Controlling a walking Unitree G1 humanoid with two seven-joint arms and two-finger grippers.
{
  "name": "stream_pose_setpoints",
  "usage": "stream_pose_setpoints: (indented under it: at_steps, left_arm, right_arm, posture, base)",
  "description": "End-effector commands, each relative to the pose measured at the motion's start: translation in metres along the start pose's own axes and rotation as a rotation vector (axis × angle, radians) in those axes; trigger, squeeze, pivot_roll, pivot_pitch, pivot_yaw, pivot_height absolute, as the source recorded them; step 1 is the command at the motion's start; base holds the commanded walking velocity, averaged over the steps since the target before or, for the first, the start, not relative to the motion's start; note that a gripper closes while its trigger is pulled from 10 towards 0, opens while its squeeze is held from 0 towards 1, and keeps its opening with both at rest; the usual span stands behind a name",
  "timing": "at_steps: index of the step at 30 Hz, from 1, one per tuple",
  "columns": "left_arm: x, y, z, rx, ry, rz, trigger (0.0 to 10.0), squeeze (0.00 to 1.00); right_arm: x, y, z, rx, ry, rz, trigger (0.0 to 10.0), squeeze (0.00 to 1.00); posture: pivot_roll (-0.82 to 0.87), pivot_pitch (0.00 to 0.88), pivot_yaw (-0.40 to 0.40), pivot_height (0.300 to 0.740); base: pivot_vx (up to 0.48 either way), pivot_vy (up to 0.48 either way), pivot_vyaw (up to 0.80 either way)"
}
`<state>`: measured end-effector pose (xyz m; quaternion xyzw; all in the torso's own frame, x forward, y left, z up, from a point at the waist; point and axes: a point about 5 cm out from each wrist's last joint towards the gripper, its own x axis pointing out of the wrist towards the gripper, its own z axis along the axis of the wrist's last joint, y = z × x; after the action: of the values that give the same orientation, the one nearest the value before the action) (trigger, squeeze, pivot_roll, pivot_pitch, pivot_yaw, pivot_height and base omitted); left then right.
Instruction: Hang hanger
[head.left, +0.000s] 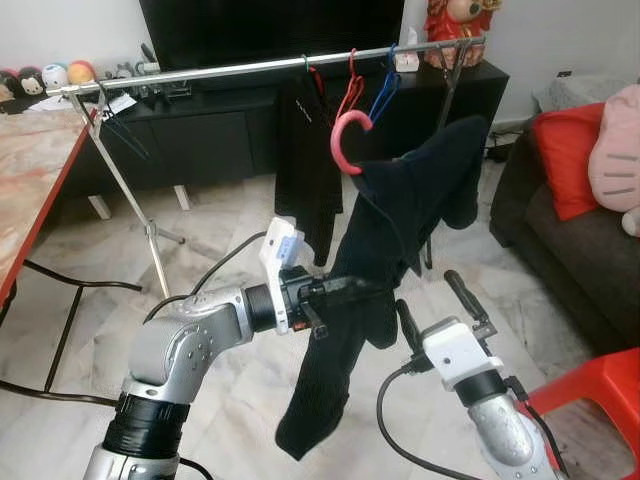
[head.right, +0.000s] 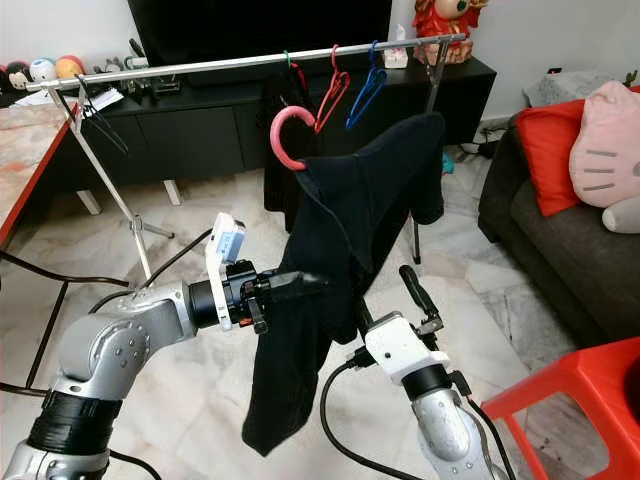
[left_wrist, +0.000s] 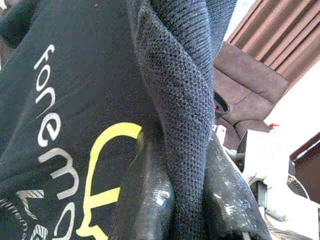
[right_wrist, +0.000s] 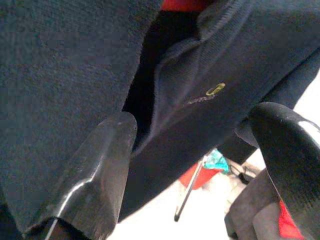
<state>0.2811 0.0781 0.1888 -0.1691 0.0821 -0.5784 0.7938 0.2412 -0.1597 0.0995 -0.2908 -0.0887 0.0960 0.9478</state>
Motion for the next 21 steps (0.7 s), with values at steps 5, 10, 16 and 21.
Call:
stream_pose_setpoints:
  at_steps: [5,10,16,21]
  left_arm:
    - [0.005,-0.016,0.009,0.028,-0.024,-0.094,10.0,0.00]
    - [0.007,-0.020,0.009,0.022,-0.026,-0.116,10.0,0.00]
    - [0.007,-0.022,0.007,0.029,-0.020,-0.119,10.0,0.00]
    - [0.007,-0.023,0.007,0.029,-0.019,-0.122,10.0,0.00]
  right_arm:
    - [0.003,-0.004,0.003,0.001,-0.034,-0.034,10.0,0.00]
    - [0.010,-0.014,0.007,-0.041,-0.061,-0.127,10.0,0.00]
    - [0.015,-0.018,0.007,-0.050,-0.062,-0.147,10.0,0.00]
    - [0.019,-0.017,0.007,-0.056,-0.066,-0.148,10.0,0.00]
  posture:
    - [0.04,0.000,0.067,0.740]
    - [0.05,0.000,0.066,0.740]
    - [0.05,0.000,0.064,0.740]
    - [0.05,0.000,0.063,0.740]
  base:
    - [0.000,0.000,0.00]
    - [0.000,0.000,0.00]
    - [0.000,0.000,0.00]
    - [0.000,0.000,0.00]
